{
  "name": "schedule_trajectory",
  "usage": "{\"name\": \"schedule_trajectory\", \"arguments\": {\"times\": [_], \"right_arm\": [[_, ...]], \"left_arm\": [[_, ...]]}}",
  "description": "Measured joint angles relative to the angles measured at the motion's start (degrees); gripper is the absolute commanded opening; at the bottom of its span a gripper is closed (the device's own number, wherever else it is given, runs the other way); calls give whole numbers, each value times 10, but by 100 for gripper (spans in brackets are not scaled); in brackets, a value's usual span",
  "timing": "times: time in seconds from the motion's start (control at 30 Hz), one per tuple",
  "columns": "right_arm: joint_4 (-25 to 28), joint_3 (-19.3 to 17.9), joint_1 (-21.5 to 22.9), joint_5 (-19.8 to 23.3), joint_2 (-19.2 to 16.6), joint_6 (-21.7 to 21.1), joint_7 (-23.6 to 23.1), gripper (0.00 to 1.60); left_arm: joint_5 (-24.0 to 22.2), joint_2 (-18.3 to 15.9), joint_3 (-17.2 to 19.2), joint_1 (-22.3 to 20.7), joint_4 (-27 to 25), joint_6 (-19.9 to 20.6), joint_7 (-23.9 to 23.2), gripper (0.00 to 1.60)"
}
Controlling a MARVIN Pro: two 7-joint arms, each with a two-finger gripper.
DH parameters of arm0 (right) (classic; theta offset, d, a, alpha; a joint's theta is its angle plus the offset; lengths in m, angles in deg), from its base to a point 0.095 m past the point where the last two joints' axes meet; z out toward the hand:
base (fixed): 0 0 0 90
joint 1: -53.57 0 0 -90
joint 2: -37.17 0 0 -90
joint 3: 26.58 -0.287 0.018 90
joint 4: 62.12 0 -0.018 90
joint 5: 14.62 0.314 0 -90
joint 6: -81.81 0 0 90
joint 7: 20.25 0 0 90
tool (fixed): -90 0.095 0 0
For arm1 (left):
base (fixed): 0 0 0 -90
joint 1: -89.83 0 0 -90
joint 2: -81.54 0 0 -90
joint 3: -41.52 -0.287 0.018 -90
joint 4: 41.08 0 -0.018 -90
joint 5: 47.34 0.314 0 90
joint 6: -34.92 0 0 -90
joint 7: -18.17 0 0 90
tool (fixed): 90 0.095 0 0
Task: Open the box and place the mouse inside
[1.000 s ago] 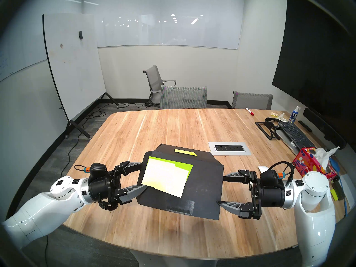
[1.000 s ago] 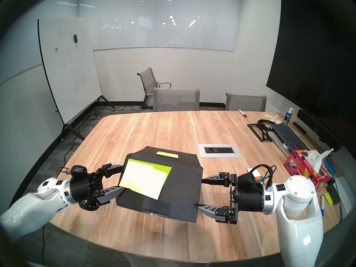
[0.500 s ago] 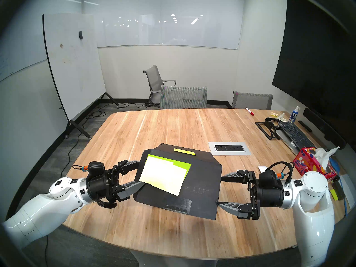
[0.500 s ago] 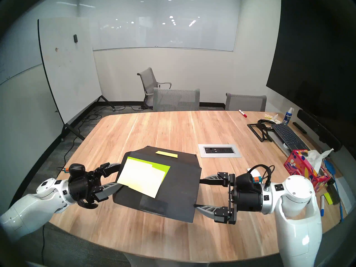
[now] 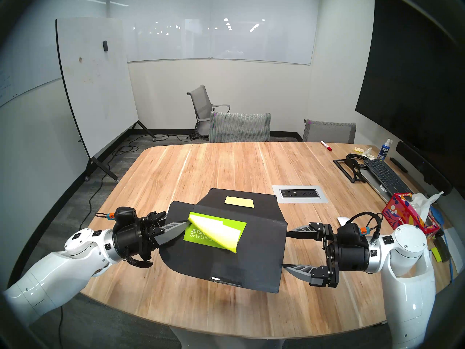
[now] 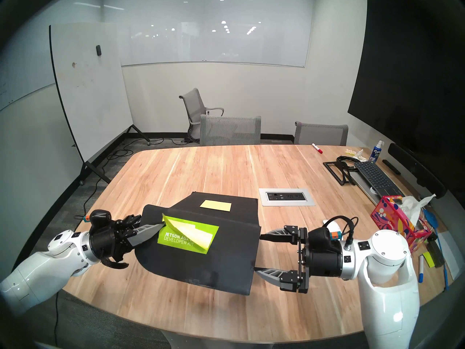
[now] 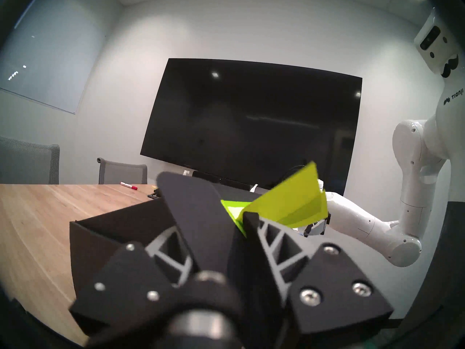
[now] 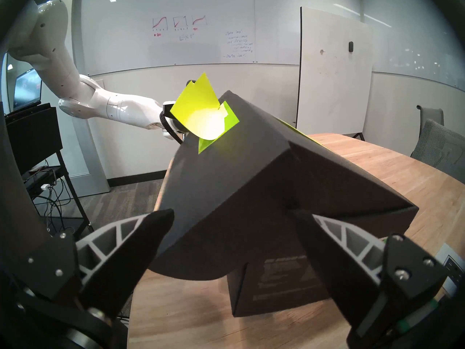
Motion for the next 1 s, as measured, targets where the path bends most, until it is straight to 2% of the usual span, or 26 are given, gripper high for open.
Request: {"name": "schedule_trajectory", "arguments": {"times": [0.03, 1.0], "right_arm": [[-1, -2, 0, 0, 0, 1, -1, 160], [-34, -18, -4, -14, 13, 38, -2, 160]], "left_arm": [[0, 1, 0, -1, -1, 1, 0, 0], [-21, 23, 4, -19, -9, 33, 54, 0]]}}
